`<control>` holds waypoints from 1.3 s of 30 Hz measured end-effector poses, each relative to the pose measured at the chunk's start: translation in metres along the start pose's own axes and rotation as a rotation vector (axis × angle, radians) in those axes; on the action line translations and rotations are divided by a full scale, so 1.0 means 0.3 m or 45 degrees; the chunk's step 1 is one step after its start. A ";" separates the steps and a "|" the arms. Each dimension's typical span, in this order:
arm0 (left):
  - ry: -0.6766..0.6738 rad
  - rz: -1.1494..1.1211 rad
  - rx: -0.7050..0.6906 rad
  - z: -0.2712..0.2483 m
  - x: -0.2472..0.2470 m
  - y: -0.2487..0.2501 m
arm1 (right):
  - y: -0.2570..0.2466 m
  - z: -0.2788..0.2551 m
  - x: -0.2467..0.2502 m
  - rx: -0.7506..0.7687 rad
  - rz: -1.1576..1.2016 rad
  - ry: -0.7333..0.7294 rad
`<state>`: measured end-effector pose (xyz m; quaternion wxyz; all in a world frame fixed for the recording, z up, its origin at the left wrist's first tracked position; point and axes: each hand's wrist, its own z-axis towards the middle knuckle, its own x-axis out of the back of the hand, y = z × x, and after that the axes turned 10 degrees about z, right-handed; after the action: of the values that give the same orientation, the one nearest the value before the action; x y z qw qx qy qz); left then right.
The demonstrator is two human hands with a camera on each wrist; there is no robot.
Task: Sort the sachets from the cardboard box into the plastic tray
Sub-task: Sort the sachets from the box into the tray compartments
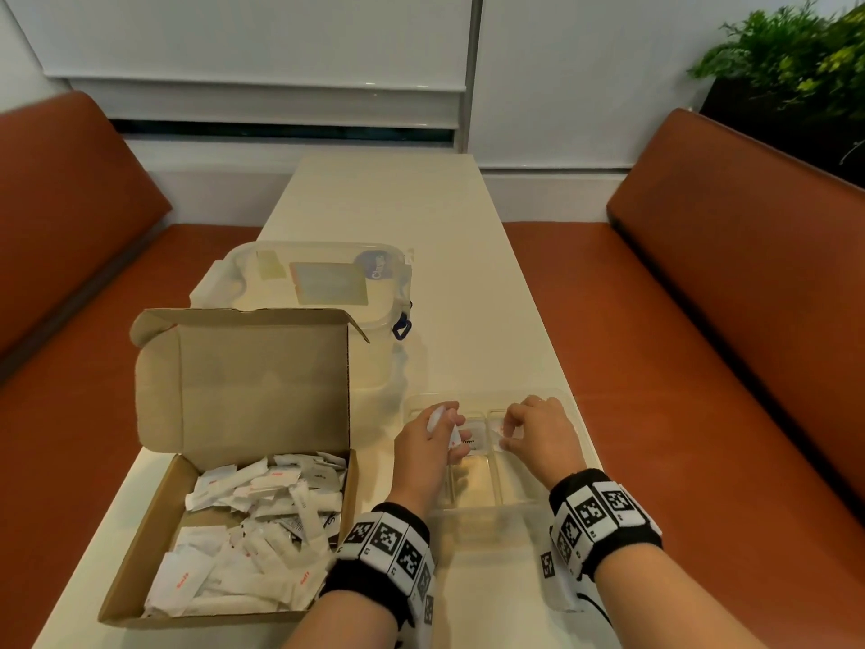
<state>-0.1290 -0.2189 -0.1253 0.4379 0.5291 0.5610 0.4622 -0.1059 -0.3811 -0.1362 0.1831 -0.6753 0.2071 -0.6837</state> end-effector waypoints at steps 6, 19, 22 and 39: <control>-0.044 0.013 0.011 0.002 -0.002 0.005 | 0.007 0.022 0.024 0.163 -0.255 -0.047; -0.099 0.004 0.038 0.000 0.002 0.008 | 0.004 0.006 0.003 0.108 -0.050 -0.086; -0.101 0.005 0.047 -0.002 0.002 0.010 | 0.002 0.001 -0.005 0.081 -0.072 -0.059; -0.247 -0.185 0.242 -0.002 0.018 0.047 | -0.182 -0.038 0.064 0.246 0.632 -0.182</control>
<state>-0.1272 -0.2133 -0.1114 0.4703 0.5683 0.5940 0.3209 -0.1162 -0.3446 -0.0910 0.4229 -0.6297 0.2866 -0.5852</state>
